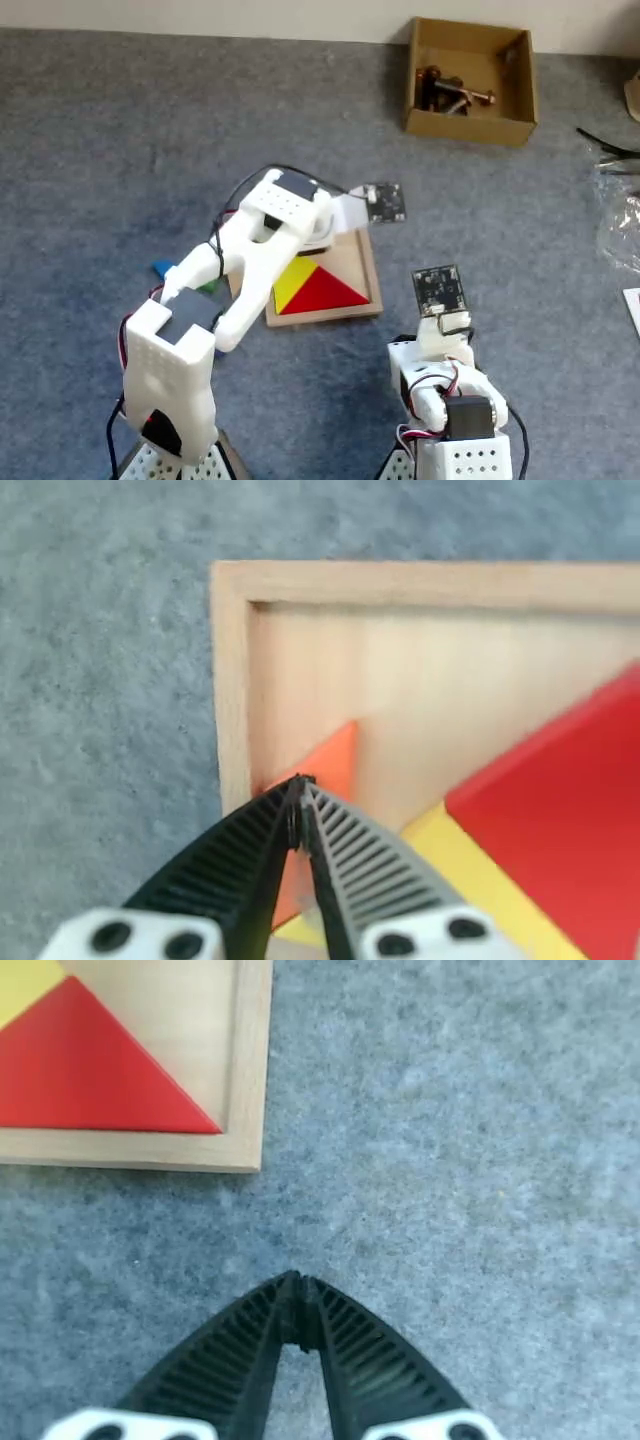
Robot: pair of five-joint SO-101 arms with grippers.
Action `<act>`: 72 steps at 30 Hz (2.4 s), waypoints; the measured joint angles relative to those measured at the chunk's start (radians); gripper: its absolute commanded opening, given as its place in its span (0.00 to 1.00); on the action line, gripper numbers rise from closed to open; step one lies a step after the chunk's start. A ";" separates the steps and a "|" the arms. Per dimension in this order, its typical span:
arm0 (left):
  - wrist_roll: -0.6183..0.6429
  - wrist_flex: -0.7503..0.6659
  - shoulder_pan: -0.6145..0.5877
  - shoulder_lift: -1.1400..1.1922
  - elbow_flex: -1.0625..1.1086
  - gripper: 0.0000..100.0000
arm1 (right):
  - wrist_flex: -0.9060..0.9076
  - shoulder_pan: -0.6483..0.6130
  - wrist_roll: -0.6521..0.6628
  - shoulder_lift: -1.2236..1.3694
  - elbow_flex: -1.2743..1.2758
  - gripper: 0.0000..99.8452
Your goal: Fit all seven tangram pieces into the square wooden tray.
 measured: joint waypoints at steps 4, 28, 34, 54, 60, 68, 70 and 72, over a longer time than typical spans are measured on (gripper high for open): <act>-0.023 0.008 0.000 0.000 -0.006 0.01 | 0.000 0.000 0.000 0.000 0.000 0.01; 0.048 0.080 -0.028 -0.184 0.000 0.01 | 0.000 0.000 0.000 0.000 0.000 0.01; 0.052 0.095 0.104 -0.209 0.120 0.01 | 0.000 0.000 0.000 0.000 0.000 0.01; 0.052 -0.046 0.150 -0.210 0.241 0.01 | 0.000 0.000 0.000 0.000 0.000 0.01; 0.051 -0.227 0.152 -0.213 0.345 0.01 | 0.000 0.000 0.000 0.000 0.000 0.01; 0.051 -0.215 0.167 -0.216 0.356 0.01 | 0.000 0.000 0.000 0.000 0.000 0.01; 0.051 -0.178 0.169 -0.221 0.351 0.01 | 0.000 0.000 0.000 0.000 0.000 0.01; 0.051 -0.127 0.169 -0.230 0.341 0.01 | 0.000 0.000 0.000 0.000 0.000 0.01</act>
